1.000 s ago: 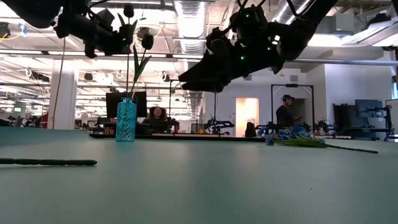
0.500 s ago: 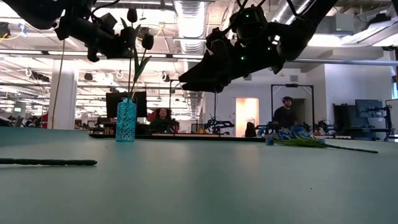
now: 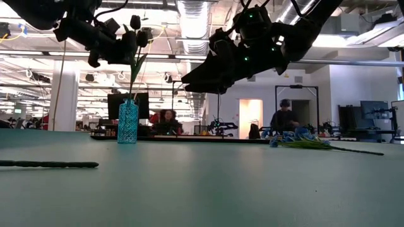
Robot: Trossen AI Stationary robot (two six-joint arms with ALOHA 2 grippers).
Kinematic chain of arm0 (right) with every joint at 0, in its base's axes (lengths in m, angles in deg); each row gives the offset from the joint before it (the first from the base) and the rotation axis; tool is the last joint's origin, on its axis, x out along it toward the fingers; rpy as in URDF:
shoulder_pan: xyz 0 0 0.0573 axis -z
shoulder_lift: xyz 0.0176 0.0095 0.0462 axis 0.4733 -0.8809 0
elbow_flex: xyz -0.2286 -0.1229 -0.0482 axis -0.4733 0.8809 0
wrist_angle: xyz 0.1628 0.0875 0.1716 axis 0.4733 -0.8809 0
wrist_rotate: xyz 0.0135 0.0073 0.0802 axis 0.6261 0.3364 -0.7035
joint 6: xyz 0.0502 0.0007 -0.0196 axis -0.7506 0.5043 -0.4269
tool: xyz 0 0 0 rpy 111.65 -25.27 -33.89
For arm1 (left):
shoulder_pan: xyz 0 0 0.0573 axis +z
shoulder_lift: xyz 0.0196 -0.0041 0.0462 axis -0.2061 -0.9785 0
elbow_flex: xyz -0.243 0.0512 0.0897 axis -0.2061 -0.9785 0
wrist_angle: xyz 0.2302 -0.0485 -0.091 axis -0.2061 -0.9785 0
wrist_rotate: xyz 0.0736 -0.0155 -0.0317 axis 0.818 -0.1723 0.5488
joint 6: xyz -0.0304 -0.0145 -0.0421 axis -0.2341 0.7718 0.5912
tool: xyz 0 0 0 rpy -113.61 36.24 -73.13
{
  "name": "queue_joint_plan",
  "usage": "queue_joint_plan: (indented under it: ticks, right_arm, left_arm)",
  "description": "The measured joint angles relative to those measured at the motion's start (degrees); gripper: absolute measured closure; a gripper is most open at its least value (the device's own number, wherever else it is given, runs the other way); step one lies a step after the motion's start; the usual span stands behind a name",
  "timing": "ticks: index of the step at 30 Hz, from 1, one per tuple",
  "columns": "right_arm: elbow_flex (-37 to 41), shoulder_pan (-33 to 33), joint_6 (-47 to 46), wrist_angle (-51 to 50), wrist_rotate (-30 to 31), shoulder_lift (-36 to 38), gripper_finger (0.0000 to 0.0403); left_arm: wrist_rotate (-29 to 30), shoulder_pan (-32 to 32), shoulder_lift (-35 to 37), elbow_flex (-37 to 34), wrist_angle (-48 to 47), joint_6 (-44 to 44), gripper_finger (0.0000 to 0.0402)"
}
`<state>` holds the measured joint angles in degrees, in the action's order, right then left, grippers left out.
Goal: Sort flowers into vase by color
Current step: Put the black tulip into the blue vase
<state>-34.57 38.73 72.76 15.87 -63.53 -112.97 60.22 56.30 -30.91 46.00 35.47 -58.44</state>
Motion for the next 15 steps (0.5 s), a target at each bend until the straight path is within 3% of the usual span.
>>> queue_joint_plan:
  ticks: [15]
  right_arm:
    - [-0.02,-0.1,-1.51,-0.39,-0.01,0.0,0.0085]
  left_arm:
    - [-7.76,0.0,0.0,0.0,-0.31,-0.85,0.0401]
